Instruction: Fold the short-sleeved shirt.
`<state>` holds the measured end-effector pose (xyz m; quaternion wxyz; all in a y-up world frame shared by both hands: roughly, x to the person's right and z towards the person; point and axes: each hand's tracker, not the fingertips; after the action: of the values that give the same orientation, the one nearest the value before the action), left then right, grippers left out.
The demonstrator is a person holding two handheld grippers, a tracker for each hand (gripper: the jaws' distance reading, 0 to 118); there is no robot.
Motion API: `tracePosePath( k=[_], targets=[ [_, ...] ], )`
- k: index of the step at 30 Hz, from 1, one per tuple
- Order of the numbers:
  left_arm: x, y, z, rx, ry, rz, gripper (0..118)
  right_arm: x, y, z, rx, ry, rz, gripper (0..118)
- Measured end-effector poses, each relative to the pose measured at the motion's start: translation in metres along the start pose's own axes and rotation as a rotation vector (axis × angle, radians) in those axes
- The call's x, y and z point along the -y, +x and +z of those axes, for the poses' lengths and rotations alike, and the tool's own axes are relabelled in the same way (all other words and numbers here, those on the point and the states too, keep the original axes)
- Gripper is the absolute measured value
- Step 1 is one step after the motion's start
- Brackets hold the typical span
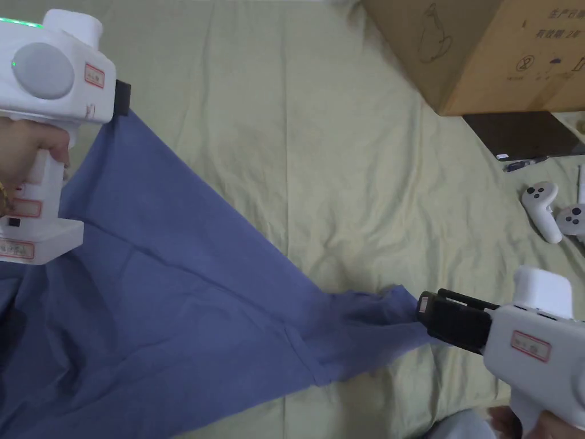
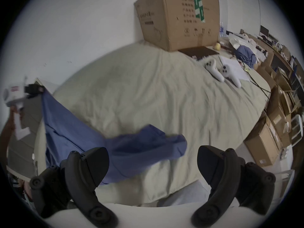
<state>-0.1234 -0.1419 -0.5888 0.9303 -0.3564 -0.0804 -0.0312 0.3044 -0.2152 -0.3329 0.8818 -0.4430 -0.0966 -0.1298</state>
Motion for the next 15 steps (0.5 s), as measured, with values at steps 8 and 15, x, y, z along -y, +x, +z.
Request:
tracePosePath(
  k=[8,15],
  targets=[
    [0.009,-0.001,0.034,-0.01,0.032,0.028,1,0.0,0.024,-0.073,0.058,-0.178,-0.218,95],
    [0.02,-0.007,0.051,-0.05,0.034,0.053,1,-0.003,0.017,-0.068,-0.052,-0.18,-0.179,8]
  ],
)
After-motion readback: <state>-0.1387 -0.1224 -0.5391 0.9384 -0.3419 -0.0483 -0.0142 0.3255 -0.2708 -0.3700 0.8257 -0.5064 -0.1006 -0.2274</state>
